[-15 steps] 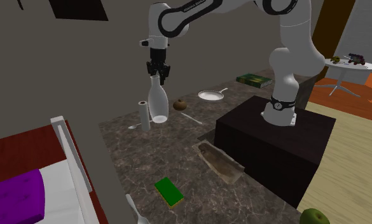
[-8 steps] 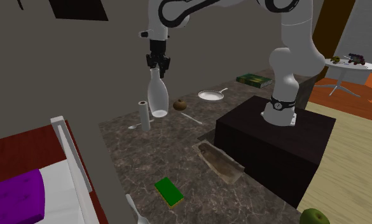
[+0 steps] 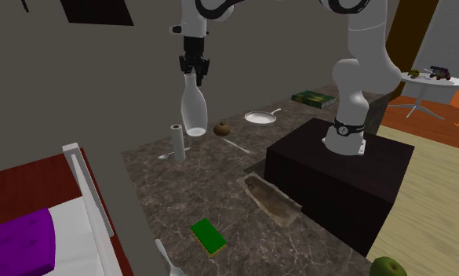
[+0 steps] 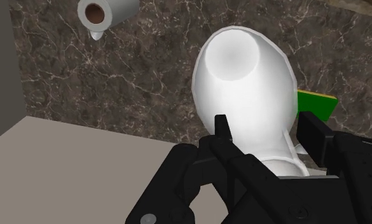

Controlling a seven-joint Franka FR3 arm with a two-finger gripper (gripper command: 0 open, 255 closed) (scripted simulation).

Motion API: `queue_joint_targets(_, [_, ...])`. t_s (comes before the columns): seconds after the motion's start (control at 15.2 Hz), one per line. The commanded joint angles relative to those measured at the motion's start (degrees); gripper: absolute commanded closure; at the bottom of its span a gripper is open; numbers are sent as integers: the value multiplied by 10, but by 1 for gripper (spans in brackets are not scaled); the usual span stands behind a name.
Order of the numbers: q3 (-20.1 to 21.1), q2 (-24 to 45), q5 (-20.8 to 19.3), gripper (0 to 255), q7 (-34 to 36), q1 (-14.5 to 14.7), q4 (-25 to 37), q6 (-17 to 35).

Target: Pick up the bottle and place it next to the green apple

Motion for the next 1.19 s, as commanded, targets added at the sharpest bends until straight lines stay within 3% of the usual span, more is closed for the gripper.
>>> queue_joint_targets(0.0, [-1, -3, -3, 255, 4, 0, 13, -15])
queue_joint_targets(0.53, [-4, -6, -8, 255, 12, -5, 66, -70])
queue_joint_targets(1.12, [21, -165, -105, 255, 148, 110, -124, 0])
